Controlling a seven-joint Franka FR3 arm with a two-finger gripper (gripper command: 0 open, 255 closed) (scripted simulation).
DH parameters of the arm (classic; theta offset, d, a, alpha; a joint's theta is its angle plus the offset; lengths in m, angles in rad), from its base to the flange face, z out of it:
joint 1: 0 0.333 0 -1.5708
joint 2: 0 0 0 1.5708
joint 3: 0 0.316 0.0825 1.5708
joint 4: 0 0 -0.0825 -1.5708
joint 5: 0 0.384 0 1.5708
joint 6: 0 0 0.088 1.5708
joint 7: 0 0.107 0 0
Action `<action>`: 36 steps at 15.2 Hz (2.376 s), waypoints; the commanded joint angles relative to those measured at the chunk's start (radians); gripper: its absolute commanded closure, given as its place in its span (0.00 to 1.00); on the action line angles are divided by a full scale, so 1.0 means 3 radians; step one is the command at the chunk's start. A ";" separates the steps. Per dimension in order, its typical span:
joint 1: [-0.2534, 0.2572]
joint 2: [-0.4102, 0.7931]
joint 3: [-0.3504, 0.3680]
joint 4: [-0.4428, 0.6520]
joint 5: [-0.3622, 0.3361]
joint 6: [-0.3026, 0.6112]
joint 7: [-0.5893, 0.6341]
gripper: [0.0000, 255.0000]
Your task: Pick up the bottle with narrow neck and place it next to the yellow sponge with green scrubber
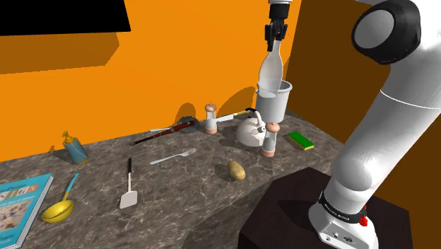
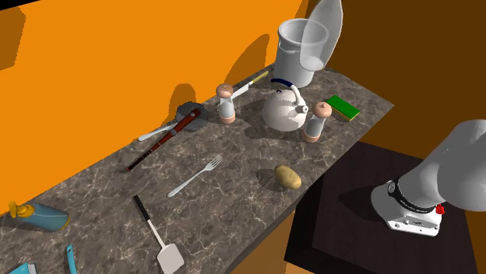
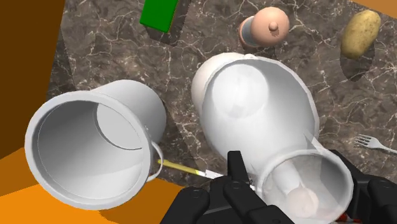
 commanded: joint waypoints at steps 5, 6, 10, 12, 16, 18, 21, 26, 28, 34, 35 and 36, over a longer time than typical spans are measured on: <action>-0.0321 0.0519 -0.0295 0.0878 0.0139 -0.0386 -0.0568 1.00; -0.0395 0.0642 -0.0340 0.1085 0.0185 -0.0477 -0.0662 1.00; -0.0706 0.1104 -0.0455 0.1833 0.0379 -0.0789 -0.0951 1.00; -0.0634 0.0944 -0.0447 0.1484 0.0309 -0.0595 -0.0934 1.00; -0.0545 0.0717 -0.0430 0.0958 0.0215 -0.0284 -0.0900 1.00; -0.0517 0.0630 -0.0421 0.0741 0.0181 -0.0150 -0.0885 1.00; -0.0486 0.0521 -0.0408 0.0452 0.0140 0.0036 -0.0865 1.00; -0.0452 0.0381 -0.0391 0.0037 0.0090 0.0319 -0.0837 1.00; -0.0443 0.0336 -0.0385 -0.0111 0.0074 0.0426 -0.0828 1.00; -0.0425 0.0233 -0.0373 -0.0512 0.0040 0.0729 -0.0806 1.00; -0.0423 0.0220 -0.0371 -0.0573 0.0036 0.0778 -0.0803 1.00; -0.0421 0.0208 -0.0370 -0.0633 0.0032 0.0826 -0.0801 1.00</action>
